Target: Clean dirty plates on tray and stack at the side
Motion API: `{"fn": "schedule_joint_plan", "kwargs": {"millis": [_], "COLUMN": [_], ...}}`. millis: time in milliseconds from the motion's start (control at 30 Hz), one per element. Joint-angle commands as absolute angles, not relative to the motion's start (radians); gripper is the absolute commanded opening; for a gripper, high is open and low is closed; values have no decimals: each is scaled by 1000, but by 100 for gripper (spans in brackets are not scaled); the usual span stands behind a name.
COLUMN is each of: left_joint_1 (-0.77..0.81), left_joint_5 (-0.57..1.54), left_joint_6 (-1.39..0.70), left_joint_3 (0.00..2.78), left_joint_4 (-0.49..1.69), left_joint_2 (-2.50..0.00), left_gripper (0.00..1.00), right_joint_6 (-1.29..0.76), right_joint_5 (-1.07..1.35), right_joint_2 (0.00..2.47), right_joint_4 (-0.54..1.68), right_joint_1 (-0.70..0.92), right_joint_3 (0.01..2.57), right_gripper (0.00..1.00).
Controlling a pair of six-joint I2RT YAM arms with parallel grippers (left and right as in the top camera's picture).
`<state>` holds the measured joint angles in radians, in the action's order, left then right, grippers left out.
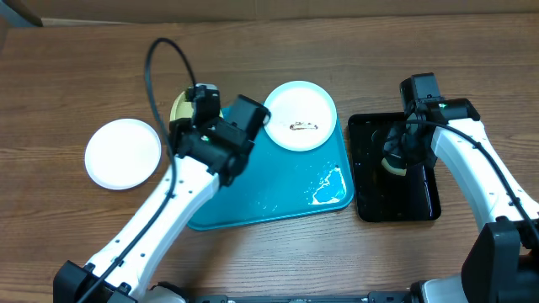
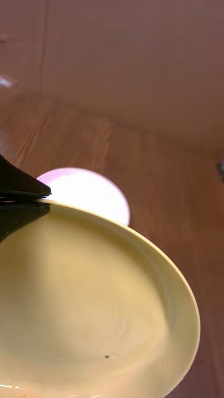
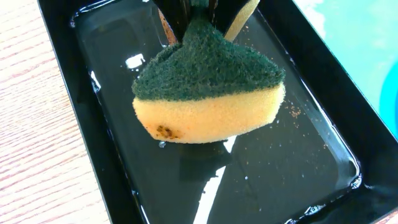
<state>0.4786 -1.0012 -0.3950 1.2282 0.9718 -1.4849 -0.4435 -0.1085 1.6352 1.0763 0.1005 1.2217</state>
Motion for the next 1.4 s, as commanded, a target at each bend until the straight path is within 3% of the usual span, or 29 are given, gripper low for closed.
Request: {"fn": "schedule_joint_plan", "kwargs": {"millis": [0, 233, 467, 700, 1067, 1100, 1167, 1200, 1367], "left_joint_1": [345, -6, -300, -407, -446, -445, -445, -445, -435], "left_joint_5": [-787, -369, -203, -236, -272, -269, -260, -242, -70], "left_joint_6": [-418, -318, -319, -318, -326, -326, -326, -326, -326], "left_joint_3": [1249, 1248, 1248, 1247, 1247, 1247, 1247, 1247, 1247], "left_joint_4": [968, 925, 857, 775, 773, 775, 779, 783, 830], "left_joint_2": [-1462, -1468, -1506, -1562, -1590, -1590, -1589, -1589, -1589], "left_gripper": [4, 4, 4, 4, 4, 6, 40, 45, 49], "right_joint_6": [-437, -437, -437, -437, -437, -437, -437, -437, -437], "right_joint_5": [-111, -110, -110, -111, -110, -110, -110, -110, -110], "right_joint_2": [1618, 1618, 1618, 1618, 1618, 1618, 1618, 1618, 1618], "right_joint_4": [1080, 1083, 1088, 1102, 1110, 1110, 1110, 1110, 1110], "right_joint_1": [99, 100, 99, 100, 100, 100, 100, 100, 100], "right_joint_3": [1216, 1216, 1216, 1216, 1216, 1216, 1216, 1216, 1216], "right_gripper": [4, 4, 4, 4, 4, 4, 4, 4, 4]}}
